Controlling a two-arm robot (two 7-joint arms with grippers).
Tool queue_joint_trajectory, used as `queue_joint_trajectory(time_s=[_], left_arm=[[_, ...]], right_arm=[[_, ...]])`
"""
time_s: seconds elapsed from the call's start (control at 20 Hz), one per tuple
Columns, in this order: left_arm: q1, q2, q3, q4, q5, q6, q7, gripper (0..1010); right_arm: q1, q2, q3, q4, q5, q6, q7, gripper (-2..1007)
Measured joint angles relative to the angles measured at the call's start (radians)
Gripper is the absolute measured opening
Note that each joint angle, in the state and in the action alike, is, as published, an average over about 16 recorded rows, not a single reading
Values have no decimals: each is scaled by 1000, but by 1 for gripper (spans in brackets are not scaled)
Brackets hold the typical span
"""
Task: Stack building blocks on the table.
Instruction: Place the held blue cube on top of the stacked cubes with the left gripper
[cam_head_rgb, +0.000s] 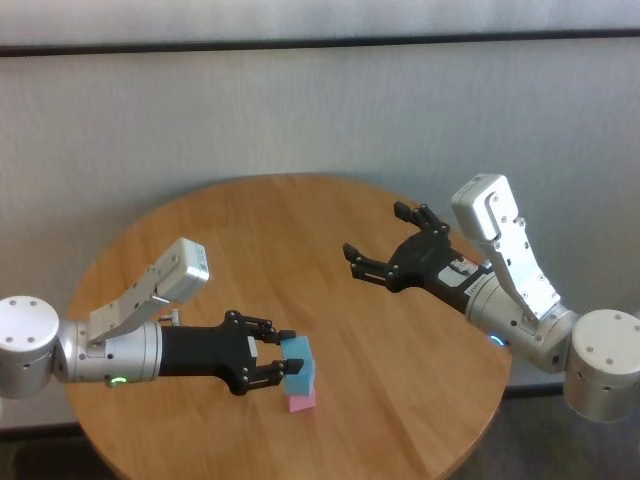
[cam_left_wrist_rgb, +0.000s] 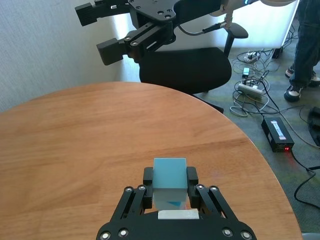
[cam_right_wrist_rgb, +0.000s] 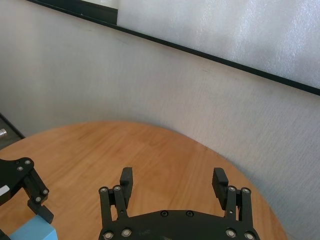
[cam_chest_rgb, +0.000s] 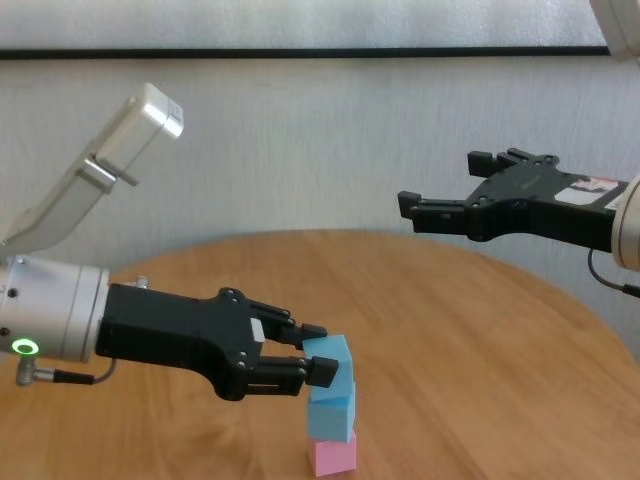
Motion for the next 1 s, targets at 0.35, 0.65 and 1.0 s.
queue_joint_trajectory(time_s=[0.35,0.65,1.0], left_arm=[[-2,2,5,2,-6,1,-6,407],[-3,1,8,3,-7,1,-11,407],[-4,1,10,5,-8,0,-13,424]], right_arm=[[0,0,0,0,0,0,0,1001],[0,0,0,0,0,0,0,1001],[0,0,0,0,0,0,0,1001]])
